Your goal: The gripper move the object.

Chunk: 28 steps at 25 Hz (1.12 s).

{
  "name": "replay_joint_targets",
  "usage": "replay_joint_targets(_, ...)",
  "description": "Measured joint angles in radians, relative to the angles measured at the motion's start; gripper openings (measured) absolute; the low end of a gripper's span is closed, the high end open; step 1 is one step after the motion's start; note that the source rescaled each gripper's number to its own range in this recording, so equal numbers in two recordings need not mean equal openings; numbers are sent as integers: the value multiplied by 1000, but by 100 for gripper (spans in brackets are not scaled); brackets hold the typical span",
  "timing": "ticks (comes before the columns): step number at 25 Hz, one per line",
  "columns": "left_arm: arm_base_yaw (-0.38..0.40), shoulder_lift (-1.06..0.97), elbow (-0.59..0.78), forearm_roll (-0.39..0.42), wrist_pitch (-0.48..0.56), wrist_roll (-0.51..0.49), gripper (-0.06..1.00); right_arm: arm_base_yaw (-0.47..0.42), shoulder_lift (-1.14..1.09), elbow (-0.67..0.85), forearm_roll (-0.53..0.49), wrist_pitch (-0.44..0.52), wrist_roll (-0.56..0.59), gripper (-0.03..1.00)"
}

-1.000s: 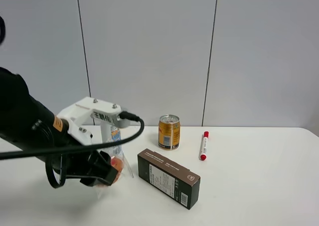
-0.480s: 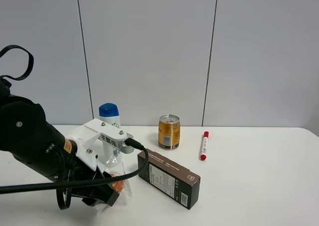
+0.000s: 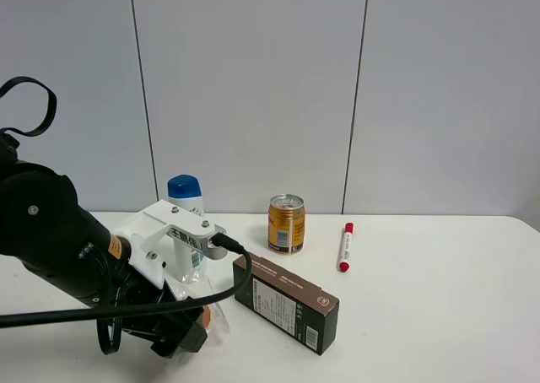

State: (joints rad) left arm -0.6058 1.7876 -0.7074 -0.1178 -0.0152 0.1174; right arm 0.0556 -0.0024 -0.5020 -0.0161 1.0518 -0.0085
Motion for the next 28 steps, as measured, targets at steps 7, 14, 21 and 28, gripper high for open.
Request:
replay_joint_targets(7,0,-2,0,-4,15,0,100,0,0,0,0,0,0,100)
replay_joint_targets(14,0,-107,-28,-14,140,0,100,0,0,0,0,0,0,100)
replay_joint_targets(21,0,-310,-171,-36,356,11,100,0,0,0,0,0,0,100)
replay_joint_targets(28,0,-417,-349,61,592,53,100,0,0,0,0,0,0,100)
